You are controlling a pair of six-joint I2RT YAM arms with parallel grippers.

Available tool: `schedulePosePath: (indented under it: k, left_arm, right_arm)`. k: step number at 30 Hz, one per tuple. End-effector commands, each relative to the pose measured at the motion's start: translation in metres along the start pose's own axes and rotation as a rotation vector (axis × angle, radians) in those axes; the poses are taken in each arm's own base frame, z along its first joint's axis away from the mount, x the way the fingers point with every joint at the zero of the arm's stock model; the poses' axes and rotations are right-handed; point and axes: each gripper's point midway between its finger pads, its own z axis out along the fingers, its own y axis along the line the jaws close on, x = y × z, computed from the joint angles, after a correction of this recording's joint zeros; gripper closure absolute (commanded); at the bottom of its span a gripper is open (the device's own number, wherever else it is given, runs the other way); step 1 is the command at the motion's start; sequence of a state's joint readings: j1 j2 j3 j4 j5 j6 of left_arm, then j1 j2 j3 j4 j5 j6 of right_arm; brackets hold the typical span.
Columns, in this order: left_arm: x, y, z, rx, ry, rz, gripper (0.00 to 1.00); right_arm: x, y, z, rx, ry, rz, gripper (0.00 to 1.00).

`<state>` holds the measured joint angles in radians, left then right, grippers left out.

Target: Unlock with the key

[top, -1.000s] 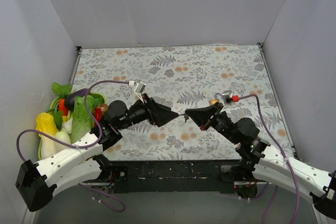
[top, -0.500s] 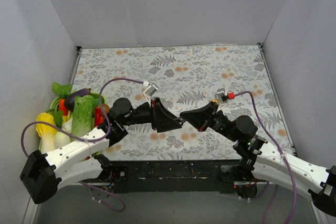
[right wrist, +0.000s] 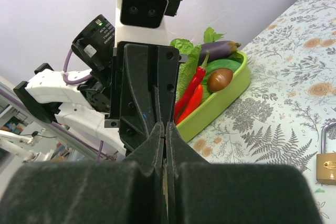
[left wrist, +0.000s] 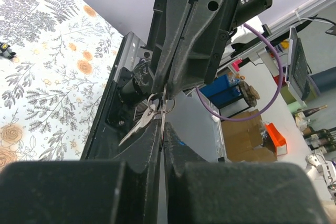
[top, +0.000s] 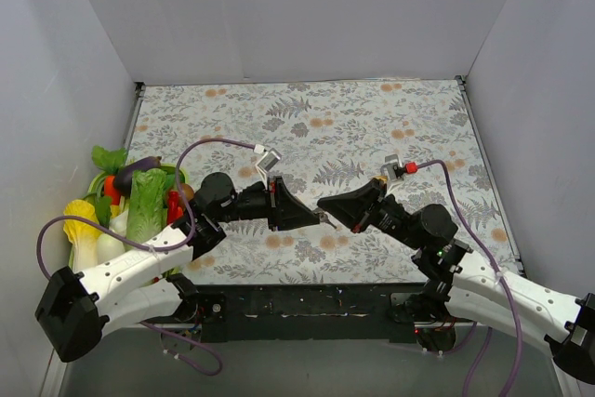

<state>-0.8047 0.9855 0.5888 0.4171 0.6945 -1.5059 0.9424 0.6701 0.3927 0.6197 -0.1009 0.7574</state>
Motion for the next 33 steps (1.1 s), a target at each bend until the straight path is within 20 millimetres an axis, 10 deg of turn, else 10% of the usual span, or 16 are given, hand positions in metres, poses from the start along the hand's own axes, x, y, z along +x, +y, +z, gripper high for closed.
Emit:
schedulePosePath:
  k: [1,17,26,33]
  left_arm:
    - [-0.010,-0.011,-0.002,0.006,-0.016,0.055,1.00]
    - [0.008,0.009,-0.016,-0.172,0.228,0.116,1.00]
    - [0.022,-0.001,-0.022,-0.134,0.398,0.111,1.00]
    - [0.030,-0.008,-0.027,-0.100,0.507,0.090,1.00]
  right_arm:
    - [-0.007,0.005,0.003,-0.027,-0.019,0.001,0.99]
    - [0.014,-0.029,-0.016,0.088,0.122,0.016,0.94]
    - [0.026,-0.021,-0.022,-0.023,0.241,0.001,0.52]
    - [0.039,-0.006,-0.025,-0.159,0.316,-0.023,0.46]
